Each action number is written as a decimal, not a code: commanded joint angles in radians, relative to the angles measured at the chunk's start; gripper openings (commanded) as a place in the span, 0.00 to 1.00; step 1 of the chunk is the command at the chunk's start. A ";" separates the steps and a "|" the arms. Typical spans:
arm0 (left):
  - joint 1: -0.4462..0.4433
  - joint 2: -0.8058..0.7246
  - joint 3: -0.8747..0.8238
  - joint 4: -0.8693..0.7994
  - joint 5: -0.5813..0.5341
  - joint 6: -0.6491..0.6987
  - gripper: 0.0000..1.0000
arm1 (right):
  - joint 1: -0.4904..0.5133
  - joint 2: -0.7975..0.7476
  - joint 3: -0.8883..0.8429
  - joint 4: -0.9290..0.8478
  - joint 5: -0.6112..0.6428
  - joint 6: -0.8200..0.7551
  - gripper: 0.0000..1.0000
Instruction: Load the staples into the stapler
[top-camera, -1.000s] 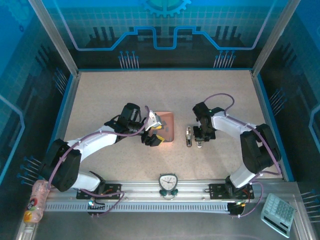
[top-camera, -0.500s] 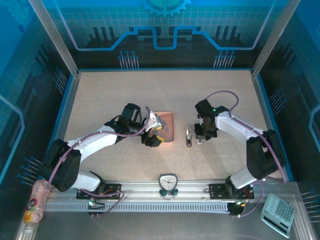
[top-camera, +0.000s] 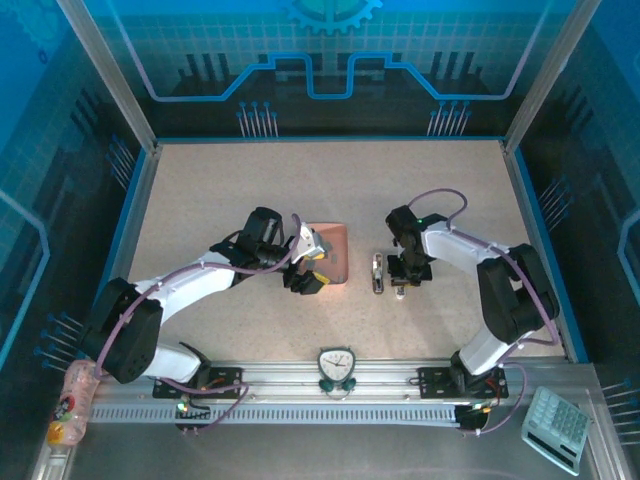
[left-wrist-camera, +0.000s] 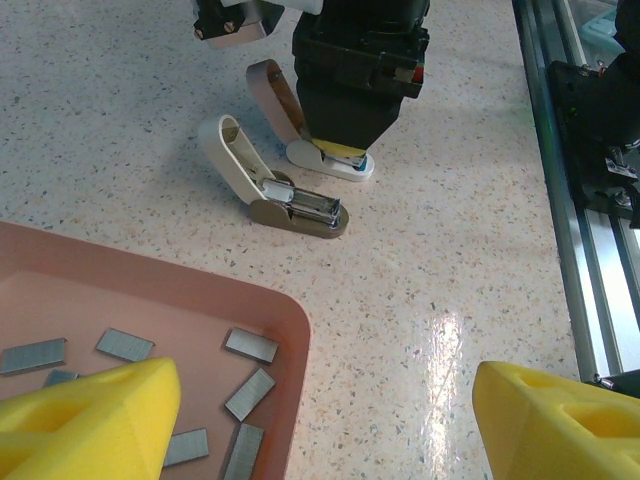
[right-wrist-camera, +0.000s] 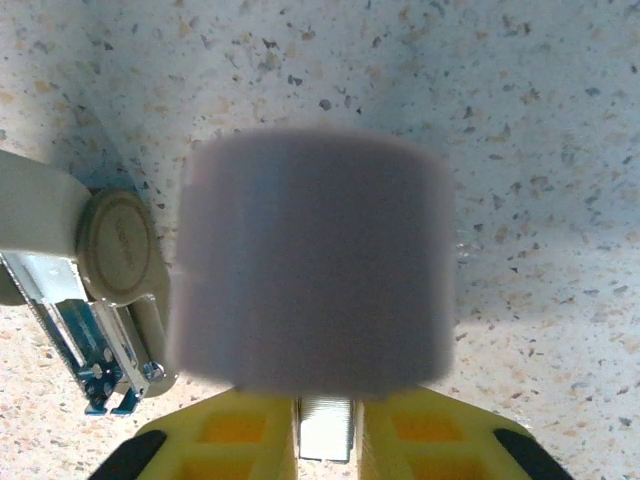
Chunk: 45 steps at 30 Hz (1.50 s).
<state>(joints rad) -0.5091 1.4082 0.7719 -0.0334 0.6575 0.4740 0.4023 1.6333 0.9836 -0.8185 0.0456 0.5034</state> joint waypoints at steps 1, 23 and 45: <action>-0.009 -0.006 0.028 -0.021 0.002 0.025 0.78 | 0.017 0.004 0.026 -0.009 0.004 0.006 0.24; -0.012 -0.011 0.028 -0.022 0.001 0.026 0.78 | 0.018 -0.034 -0.015 0.016 -0.020 0.022 0.13; -0.014 -0.008 0.028 -0.022 -0.001 0.028 0.78 | 0.026 -0.148 -0.057 0.040 0.036 0.043 0.20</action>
<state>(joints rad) -0.5137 1.4082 0.7719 -0.0338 0.6502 0.4744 0.4187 1.5372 0.9401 -0.7654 0.0708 0.5247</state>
